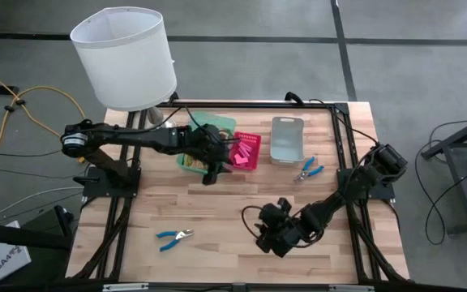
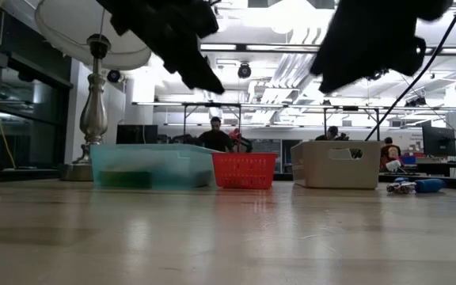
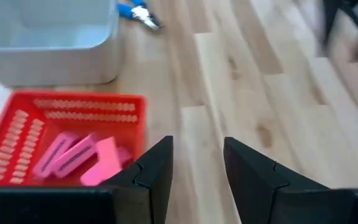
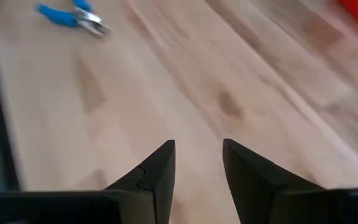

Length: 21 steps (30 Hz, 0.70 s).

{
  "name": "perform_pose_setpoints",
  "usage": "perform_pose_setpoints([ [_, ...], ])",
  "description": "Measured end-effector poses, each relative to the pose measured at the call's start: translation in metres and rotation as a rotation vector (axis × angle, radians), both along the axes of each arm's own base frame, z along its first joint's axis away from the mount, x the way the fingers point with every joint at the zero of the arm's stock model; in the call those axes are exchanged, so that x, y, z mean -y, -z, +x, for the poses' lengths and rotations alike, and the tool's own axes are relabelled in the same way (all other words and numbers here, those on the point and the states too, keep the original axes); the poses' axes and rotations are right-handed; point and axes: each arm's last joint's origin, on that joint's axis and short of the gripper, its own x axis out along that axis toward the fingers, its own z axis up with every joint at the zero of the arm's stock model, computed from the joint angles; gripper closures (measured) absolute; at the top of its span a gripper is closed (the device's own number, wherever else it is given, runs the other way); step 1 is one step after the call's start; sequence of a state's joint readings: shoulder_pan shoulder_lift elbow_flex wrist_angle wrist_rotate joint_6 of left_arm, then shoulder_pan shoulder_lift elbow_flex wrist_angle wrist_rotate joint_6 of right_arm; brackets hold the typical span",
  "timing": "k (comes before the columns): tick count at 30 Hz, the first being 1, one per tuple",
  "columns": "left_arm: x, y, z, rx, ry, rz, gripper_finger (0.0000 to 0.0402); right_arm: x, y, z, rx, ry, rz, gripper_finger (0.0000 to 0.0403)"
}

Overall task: Pick & Place School Supplies
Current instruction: Put the blue puncher into the gray bin

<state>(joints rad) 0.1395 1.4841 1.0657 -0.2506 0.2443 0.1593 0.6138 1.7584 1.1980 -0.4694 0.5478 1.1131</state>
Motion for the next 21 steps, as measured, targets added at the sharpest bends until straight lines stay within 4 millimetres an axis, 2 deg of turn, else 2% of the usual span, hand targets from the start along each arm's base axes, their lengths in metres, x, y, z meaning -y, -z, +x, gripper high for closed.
perform_pose_setpoints([
  [4,0.020,-0.006,-0.004,0.003,0.071,0.017,0.0263,0.008,0.002,0.002,-0.047,-0.004,-0.001,0.0277],
  [10,0.057,-0.013,-0.015,-0.019,0.207,-0.052,0.0263,0.007,-0.003,0.013,0.008,-0.123,0.022,0.0277],
  [15,0.097,-0.004,-0.027,-0.163,0.179,-0.039,0.0263,0.005,-0.007,0.017,0.052,-0.177,0.002,0.0277],
  [21,0.145,0.007,-0.049,-0.305,0.157,0.008,0.0264,0.006,-0.005,0.015,0.024,-0.169,-0.006,0.0277],
])
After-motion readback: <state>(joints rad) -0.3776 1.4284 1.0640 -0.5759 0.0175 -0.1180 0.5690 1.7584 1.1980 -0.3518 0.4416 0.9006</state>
